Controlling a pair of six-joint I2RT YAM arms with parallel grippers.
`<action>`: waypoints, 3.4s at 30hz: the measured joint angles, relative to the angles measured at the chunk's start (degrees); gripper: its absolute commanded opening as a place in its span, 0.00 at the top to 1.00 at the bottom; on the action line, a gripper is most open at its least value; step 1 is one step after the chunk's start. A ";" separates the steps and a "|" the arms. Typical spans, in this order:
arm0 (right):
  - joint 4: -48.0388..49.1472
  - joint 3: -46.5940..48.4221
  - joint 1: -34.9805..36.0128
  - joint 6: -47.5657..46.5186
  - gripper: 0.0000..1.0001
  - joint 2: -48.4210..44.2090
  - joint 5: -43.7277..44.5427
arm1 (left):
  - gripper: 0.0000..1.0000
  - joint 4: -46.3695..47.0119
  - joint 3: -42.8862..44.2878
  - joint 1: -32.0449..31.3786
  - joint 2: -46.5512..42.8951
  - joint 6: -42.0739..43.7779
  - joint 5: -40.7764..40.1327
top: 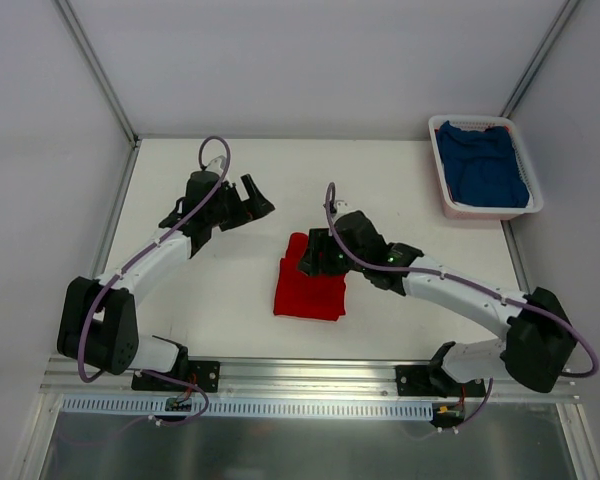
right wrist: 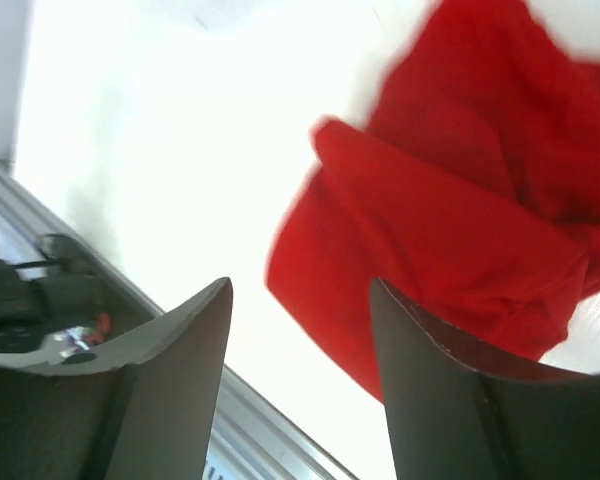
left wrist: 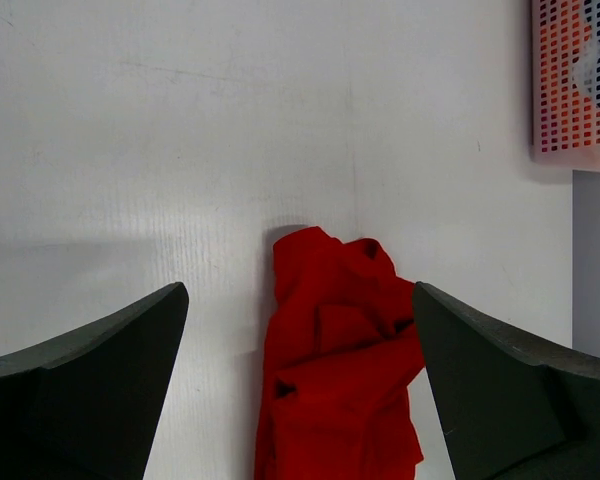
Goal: Fold and stack the t-shirts
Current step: Smooth out wrinkles on the folded tshirt
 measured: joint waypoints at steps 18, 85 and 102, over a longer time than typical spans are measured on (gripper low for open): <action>-5.70 -3.80 -10.01 -6.23 0.40 -4.13 0.26 | 0.15 6.23 -13.94 -0.28 0.28 -2.25 6.08; 3.82 -7.06 -11.72 -6.51 1.00 7.48 -2.43 | 1.00 21.46 -19.23 -12.55 3.82 -10.05 6.93; -1.51 -7.23 -9.53 -6.84 1.00 -5.95 1.64 | 1.00 12.57 -16.90 -14.43 -8.22 -9.38 2.84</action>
